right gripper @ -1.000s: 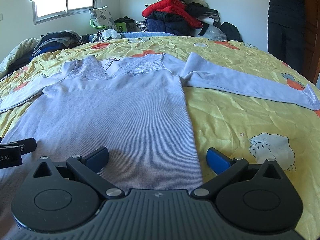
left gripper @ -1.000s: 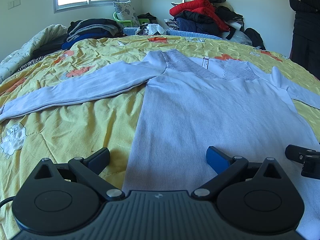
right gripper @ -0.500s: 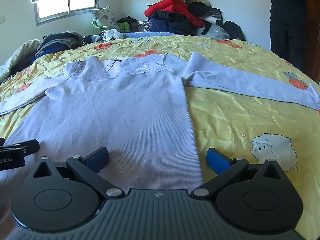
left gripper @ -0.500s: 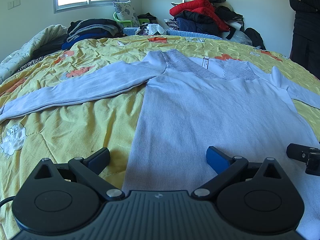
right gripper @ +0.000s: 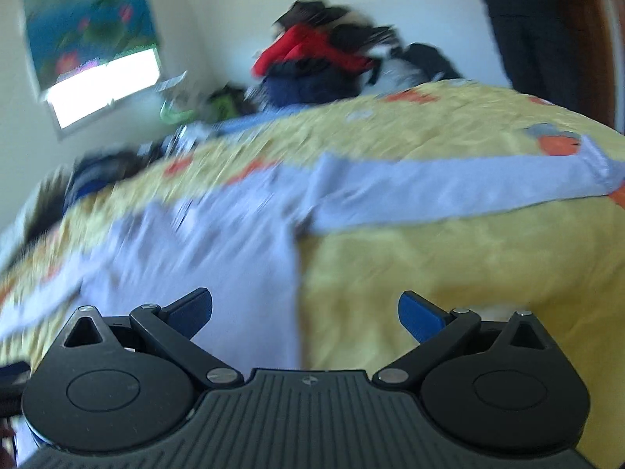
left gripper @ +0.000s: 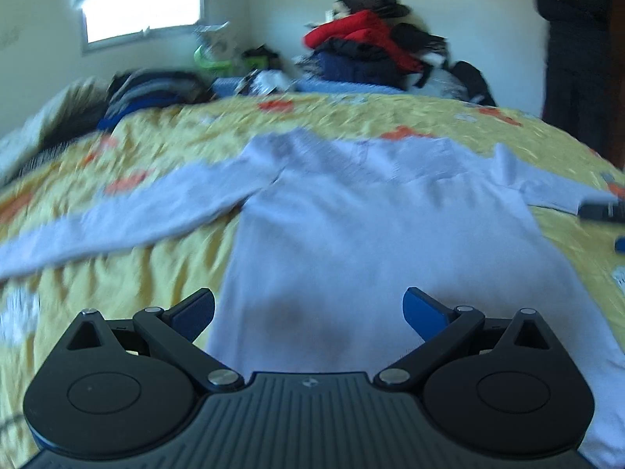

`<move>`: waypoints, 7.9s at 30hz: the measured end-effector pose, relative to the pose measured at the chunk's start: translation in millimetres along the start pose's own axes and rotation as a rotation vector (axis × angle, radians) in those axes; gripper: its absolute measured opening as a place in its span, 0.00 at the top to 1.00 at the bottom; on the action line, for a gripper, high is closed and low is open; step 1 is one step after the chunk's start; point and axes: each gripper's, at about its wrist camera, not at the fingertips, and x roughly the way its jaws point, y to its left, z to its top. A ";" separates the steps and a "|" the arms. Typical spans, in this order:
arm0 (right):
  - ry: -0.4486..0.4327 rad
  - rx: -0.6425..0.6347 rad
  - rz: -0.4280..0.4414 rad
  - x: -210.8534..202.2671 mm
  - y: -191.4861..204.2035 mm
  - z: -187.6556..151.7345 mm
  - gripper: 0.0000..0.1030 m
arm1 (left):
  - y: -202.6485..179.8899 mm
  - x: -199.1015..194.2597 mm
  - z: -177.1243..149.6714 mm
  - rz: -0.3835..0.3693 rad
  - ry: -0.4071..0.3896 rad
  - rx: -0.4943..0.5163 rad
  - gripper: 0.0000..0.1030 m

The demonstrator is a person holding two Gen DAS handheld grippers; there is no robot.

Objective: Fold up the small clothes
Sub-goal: 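Reach the right tool to the sweater's sleeve cuff and close on it, then lift the cuff with the right tool and fold the sleeve across the sweater body, then grasp the other sleeve cuff with the left tool while the right tool withdraws, then carry the held sleeve with the left tool across the sweater body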

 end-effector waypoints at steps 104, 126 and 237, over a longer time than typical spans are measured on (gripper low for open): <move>0.046 0.236 0.252 156.8 106.8 66.0 0.90 | 32.4 58.9 8.3 0.102 0.035 -0.007 0.00; 0.136 -0.157 0.329 187.2 228.6 55.0 0.82 | 36.1 58.9 7.9 0.089 0.043 -0.032 0.00; 0.147 -0.184 0.250 28.7 84.5 -6.0 0.24 | 204.4 41.1 83.9 0.152 -0.302 -0.530 0.94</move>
